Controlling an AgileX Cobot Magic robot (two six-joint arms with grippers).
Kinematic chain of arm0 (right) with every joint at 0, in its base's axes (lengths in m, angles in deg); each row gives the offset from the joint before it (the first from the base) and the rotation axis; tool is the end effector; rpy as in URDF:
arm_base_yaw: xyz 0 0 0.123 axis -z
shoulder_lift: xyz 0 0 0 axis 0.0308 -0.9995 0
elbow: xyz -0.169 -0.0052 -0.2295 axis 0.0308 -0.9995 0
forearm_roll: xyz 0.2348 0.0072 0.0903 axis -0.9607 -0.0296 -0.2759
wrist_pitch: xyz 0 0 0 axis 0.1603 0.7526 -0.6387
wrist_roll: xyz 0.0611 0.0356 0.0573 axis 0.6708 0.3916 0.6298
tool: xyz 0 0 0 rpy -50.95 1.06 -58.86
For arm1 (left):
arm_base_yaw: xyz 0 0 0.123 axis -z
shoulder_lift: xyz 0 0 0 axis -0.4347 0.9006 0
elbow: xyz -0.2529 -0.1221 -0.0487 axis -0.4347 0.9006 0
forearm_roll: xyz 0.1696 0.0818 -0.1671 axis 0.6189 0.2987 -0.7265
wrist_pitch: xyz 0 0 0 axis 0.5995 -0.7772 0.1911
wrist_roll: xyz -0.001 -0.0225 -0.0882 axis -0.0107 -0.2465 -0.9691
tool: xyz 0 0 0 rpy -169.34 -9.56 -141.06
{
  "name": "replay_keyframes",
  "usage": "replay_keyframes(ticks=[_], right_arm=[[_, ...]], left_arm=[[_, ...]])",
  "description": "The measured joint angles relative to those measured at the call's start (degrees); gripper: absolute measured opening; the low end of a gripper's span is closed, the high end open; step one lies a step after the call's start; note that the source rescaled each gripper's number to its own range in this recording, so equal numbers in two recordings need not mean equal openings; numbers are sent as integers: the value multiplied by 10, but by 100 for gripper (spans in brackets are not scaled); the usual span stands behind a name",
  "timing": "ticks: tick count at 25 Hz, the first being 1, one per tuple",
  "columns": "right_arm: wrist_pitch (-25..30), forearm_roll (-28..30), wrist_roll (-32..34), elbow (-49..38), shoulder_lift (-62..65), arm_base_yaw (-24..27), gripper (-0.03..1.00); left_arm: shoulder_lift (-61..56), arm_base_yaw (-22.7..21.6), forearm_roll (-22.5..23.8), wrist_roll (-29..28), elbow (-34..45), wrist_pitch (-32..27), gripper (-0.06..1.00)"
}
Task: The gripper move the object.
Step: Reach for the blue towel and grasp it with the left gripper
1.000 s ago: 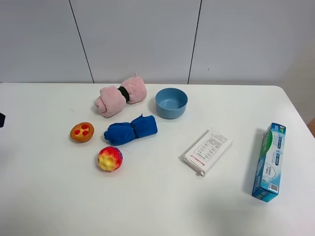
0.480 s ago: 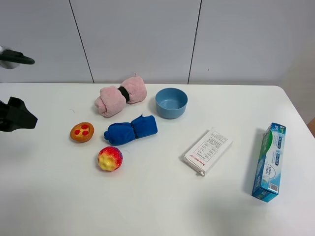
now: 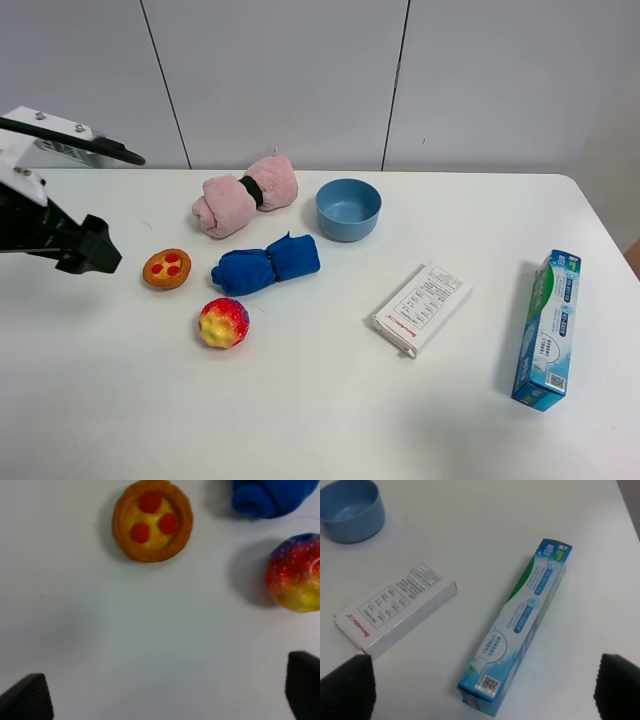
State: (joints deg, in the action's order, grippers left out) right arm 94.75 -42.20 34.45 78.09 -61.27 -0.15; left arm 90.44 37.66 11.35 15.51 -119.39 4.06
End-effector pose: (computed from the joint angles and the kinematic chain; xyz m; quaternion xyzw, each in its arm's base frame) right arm -0.0035 0.0006 0.2726 -0.0060 0.8571 0.0185 0.5148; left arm 0.2313 -0.0546 0.2668 0.1850 0.9579 -0.0351 0.2165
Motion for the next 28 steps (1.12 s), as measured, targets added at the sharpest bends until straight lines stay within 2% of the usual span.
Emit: replay_keyframes(ticks=[4,14,19,24,28], right_arm=[[0,0,0,0,0,0,100],[0,0,0,0,0,0,100],[0,0,0,0,0,0,100],[0,0,0,0,0,0,100],[0,0,0,0,0,0,100]], left_arm=[[48,56,0,-17,-3,10,89],[154,141,0,-34,-92,4,89],[213,152,20,-29,-145,-12,89],[262,152,75,37,-198,-17,89],[290,152,82,55,-225,-18,89]])
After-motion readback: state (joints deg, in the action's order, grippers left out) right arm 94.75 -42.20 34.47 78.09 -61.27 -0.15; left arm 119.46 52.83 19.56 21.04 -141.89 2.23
